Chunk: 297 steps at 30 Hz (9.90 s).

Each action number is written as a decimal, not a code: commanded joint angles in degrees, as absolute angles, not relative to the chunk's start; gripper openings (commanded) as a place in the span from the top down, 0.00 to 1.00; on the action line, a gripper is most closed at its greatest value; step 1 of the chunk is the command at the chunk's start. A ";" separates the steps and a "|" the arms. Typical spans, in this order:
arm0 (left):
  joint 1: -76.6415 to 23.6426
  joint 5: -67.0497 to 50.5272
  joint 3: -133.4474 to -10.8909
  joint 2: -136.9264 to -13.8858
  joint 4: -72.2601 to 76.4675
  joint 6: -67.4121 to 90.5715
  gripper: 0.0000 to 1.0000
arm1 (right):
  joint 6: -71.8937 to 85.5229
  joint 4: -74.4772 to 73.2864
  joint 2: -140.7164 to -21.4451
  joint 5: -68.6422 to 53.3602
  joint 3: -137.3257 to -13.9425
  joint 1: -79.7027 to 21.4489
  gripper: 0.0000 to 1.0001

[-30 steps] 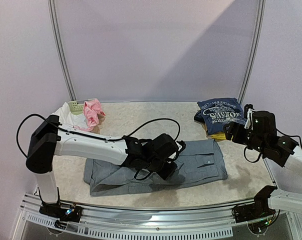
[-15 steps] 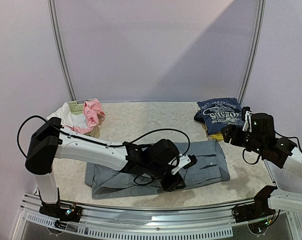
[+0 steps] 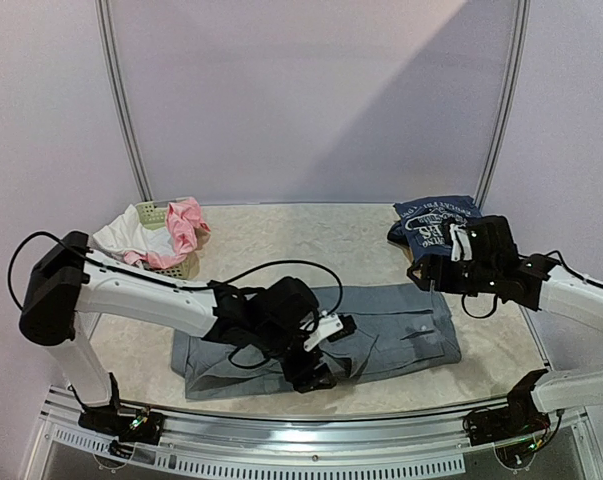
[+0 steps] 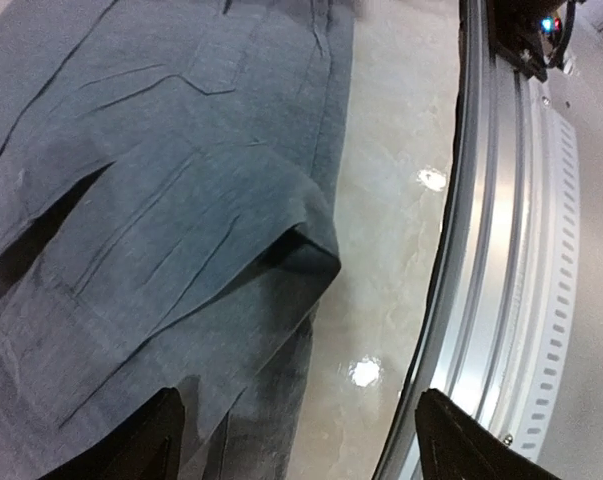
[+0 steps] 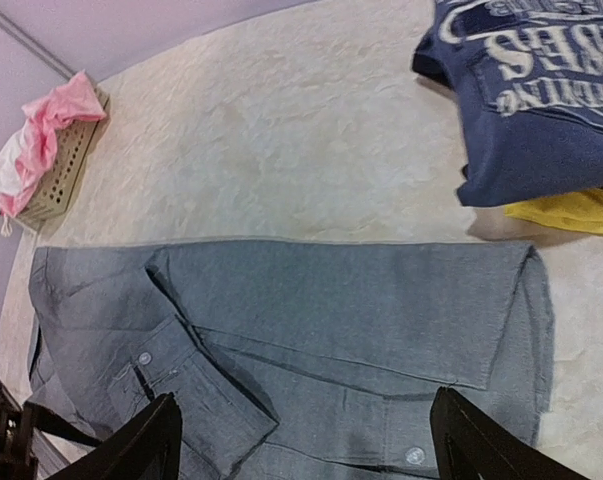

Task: Fold and stack the mixed laundry pile
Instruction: Fold the 1/3-folded shirt at the center of the board, then rotate the rectangle-folded shirt at the center of the board.

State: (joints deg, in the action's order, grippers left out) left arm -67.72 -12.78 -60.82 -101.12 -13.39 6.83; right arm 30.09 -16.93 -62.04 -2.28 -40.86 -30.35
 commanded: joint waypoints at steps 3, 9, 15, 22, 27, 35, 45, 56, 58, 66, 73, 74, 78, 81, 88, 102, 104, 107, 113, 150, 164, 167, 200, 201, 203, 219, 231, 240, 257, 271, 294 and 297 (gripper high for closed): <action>-61.90 -14.63 -53.66 -90.69 -8.46 11.51 0.23 | 25.21 -20.54 -74.83 -3.87 -51.45 -38.33 0.13; -56.88 -5.22 -47.05 -84.62 -6.84 17.17 0.29 | 22.85 -22.51 -83.92 -3.33 -58.39 -43.57 0.14; -51.89 5.68 -41.88 -79.55 -9.91 21.36 0.30 | 18.67 -24.87 -89.97 -3.35 -64.11 -47.67 0.14; -48.14 12.69 -37.21 -75.19 -10.37 25.12 0.32 | 14.75 -23.36 -94.65 -4.66 -67.06 -49.54 0.15; -44.76 12.77 -34.72 -74.69 -8.08 26.55 0.32 | 11.20 -22.30 -96.68 -4.29 -68.19 -51.76 0.15; -41.46 7.25 -33.80 -79.52 -2.32 28.12 0.37 | 8.36 -19.25 -97.18 -2.57 -67.13 -52.91 0.15; -40.61 8.48 -34.94 -82.71 -0.97 27.79 0.64 | 7.78 -18.34 -96.94 -2.16 -66.62 -52.96 0.15; -40.52 11.27 -34.66 -83.03 -1.65 27.67 0.81 | 7.48 -18.39 -97.37 -1.67 -68.10 -53.00 0.15; -40.52 11.80 -34.49 -83.01 -1.69 27.75 0.83 | 7.39 -18.74 -97.70 -1.68 -68.62 -53.11 0.15; -40.52 12.67 -33.88 -83.01 -1.66 27.93 0.85 | 5.58 -21.15 -101.27 -3.08 -72.43 -54.75 0.16; -40.53 12.95 -33.09 -82.89 -1.49 28.33 0.86 | 2.01 -26.76 -107.62 -4.63 -78.03 -58.70 0.20; -40.52 12.92 -32.93 -82.89 -1.32 28.37 0.86 | 1.59 -27.37 -108.34 -4.73 -78.57 -59.09 0.22; -40.52 12.75 -32.55 -83.06 -1.02 28.53 0.86 | 1.32 -28.94 -111.14 -6.83 -79.53 -59.43 0.28; -40.52 12.77 -32.37 -83.06 -1.02 28.50 0.86 | 1.73 -29.63 -112.14 -7.26 -79.58 -59.50 0.34; -40.52 12.78 -32.21 -83.28 -0.97 28.50 0.86 | 2.28 -31.66 -115.01 -4.57 -80.38 -59.50 0.45; -40.52 12.70 -31.83 -83.76 -0.98 28.83 0.88 | 1.24 -33.18 -114.68 -0.59 -81.69 -59.93 0.88; -40.52 12.77 -31.54 -83.68 -0.98 29.00 0.88 | 1.27 -33.07 -113.54 -0.33 -81.38 -59.88 0.95; -40.52 13.06 -31.25 -83.50 1.27 29.15 0.88 | 1.44 -32.10 -111.50 3.46 -80.32 -59.94 1.00; -40.52 13.00 -31.12 -83.41 1.41 29.01 0.88 | 2.91 -29.47 -105.04 11.77 -77.27 -59.78 1.00; -40.52 14.39 -28.55 -81.05 3.20 28.42 0.93 | 9.60 -31.89 -102.82 14.99 -75.26 -59.59 1.00; -40.36 15.87 -28.59 -84.98 8.10 29.75 0.80 | 15.70 -23.59 -85.70 41.68 -63.75 -55.89 1.00; -40.19 16.08 -28.36 -86.66 10.70 30.21 0.97 | 16.12 -19.27 -82.58 45.17 -58.93 -54.70 1.00; -39.11 21.15 -25.47 -86.56 14.85 32.78 1.00 | 28.79 0.23 -72.36 42.96 -30.84 -38.74 0.98; -39.11 21.26 -25.46 -86.37 14.74 32.79 1.00 | 30.00 -2.26 -72.10 42.76 -31.19 -38.61 0.93; -39.07 21.44 -25.47 -85.79 14.29 32.63 1.00 | 32.99 -5.08 -71.84 41.51 -31.55 -38.66 0.88; -42.11 17.74 -29.68 -70.75 -3.37 28.40 0.48 | 27.77 -9.89 -53.58 18.14 -33.20 -38.70 0.45; -50.28 7.77 -33.92 -59.29 -27.71 30.58 0.34 | 23.76 -12.25 -75.05 3.56 -48.07 -38.70 0.49; -57.14 1.17 -31.28 -60.50 -29.78 34.56 0.34 | 22.43 -20.41 -93.05 2.46 -59.09 -38.59 0.49; -57.12 18.11 -34.18 -77.35 -27.15 34.79 1.00 | 24.22 -24.79 -105.44 3.62 -61.23 -35.34 0.50; -43.43 21.37 -52.43 -99.36 -27.37 23.99 1.00 | 28.84 -25.08 -102.86 1.44 -52.75 -35.34 0.50; -23.67 17.19 -93.39 -126.65 -37.97 6.96 1.00 | 27.10 -22.51 -103.27 -23.63 -52.86 -48.81 0.50; -23.34 16.12 -98.58 -129.74 -38.25 4.49 1.00 | 26.94 -21.94 -105.57 -26.83 -54.82 -50.87 0.51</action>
